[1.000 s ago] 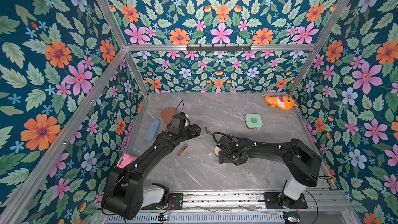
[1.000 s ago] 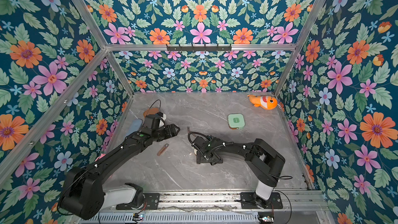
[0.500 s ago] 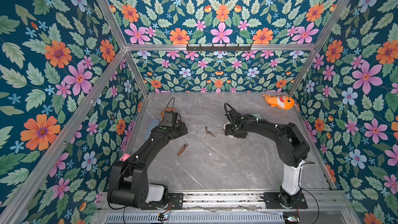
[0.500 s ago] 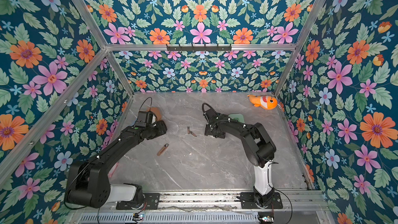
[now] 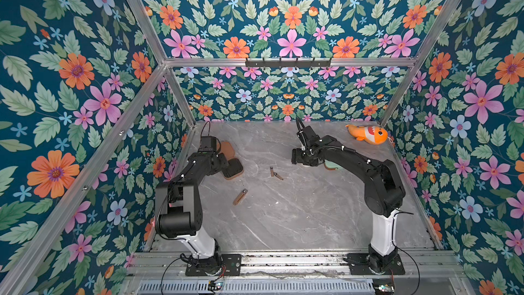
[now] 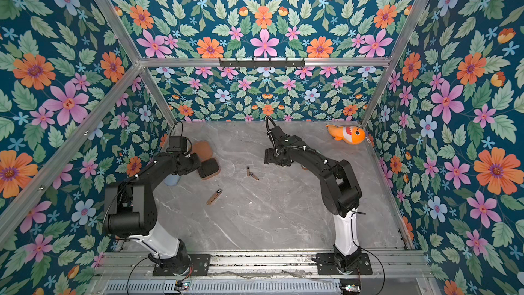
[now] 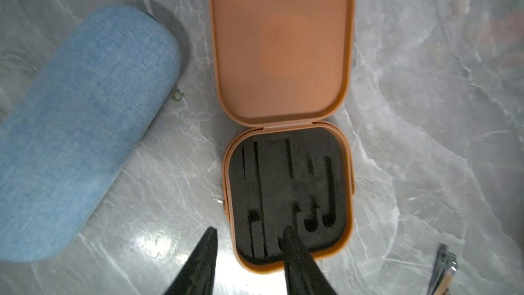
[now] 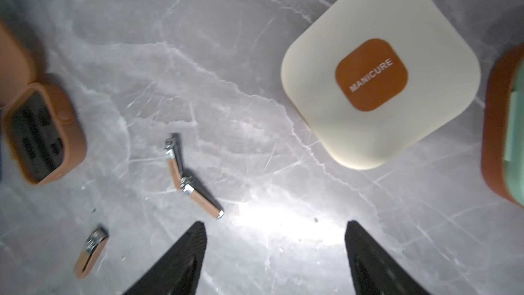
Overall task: Organize nail clipper sets
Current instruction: Move the storage box to the center of the board, then pick up the storage box at the center of the board.
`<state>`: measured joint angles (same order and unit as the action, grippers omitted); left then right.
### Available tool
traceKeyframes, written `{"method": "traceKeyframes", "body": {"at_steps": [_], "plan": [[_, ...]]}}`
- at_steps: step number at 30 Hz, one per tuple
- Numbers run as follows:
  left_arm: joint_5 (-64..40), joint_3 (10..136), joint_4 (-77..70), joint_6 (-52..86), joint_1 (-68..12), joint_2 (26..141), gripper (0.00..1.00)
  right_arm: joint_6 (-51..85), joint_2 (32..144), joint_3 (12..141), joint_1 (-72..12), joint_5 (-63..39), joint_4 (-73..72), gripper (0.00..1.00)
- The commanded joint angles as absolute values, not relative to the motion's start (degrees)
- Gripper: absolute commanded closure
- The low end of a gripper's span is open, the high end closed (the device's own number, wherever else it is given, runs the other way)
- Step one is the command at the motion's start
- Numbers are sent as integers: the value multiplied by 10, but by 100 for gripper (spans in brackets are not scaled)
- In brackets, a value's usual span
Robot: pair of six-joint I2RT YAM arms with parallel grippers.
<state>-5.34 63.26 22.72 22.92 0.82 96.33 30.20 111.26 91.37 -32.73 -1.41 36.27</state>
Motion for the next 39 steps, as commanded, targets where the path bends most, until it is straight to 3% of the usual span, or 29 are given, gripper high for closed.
{"method": "traceKeyframes", "body": {"at_steps": [1,13,21,24,33,39], "plan": [[-46,648,234,211,11,992,61,293,1071,887,-342,-17,356,22],[-36,637,217,212,11,1041,71,306,957,783,-356,-15,338,23],[-51,613,209,216,10,1037,88,311,923,750,-356,-2,332,23],[-57,609,213,216,10,1022,99,313,916,740,-355,-4,330,23],[-83,596,261,227,-19,915,100,318,860,685,-355,3,320,23],[-97,530,268,286,-89,813,100,319,823,646,-353,11,318,23]]}}
